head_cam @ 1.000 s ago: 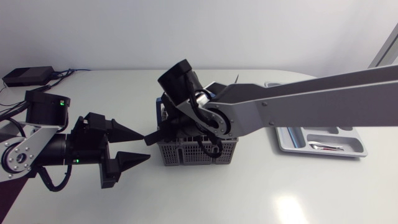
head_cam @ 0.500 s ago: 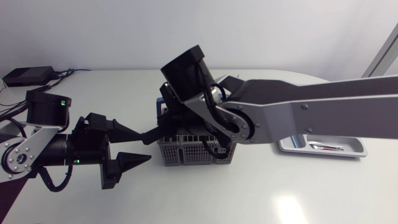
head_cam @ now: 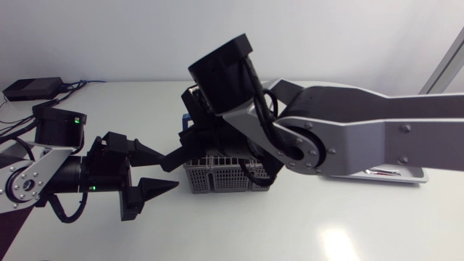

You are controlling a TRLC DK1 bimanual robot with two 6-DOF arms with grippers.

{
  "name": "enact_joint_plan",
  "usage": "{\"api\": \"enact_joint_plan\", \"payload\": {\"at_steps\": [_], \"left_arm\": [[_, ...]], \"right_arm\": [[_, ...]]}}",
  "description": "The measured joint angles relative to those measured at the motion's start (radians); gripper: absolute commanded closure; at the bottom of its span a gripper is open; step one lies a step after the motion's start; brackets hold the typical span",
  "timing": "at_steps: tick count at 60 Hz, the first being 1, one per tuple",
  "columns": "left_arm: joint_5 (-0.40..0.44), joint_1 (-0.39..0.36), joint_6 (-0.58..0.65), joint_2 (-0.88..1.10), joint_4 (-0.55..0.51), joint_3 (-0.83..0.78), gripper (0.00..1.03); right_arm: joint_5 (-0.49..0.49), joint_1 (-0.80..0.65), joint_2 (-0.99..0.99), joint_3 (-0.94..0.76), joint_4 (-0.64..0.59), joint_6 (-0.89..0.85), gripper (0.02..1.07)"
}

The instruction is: Unload the cutlery basket into the drawer organizer.

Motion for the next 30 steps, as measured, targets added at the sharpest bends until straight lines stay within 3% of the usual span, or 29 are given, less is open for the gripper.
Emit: {"api": "enact_joint_plan", "payload": {"at_steps": [12, 30], "left_arm": [[-0.001, -0.002, 0.0, 0.034, 0.003, 0.0, 0.11], [-0.017, -0.013, -0.007, 0.05, 0.008, 0.014, 0.11]], "right_arm": [[0.006, 0.007, -0.061, -0.002, -0.034, -0.02, 1.01], [0.006, -0.042, -0.252, 0.121, -0.303, -0.053, 1.01]]}}
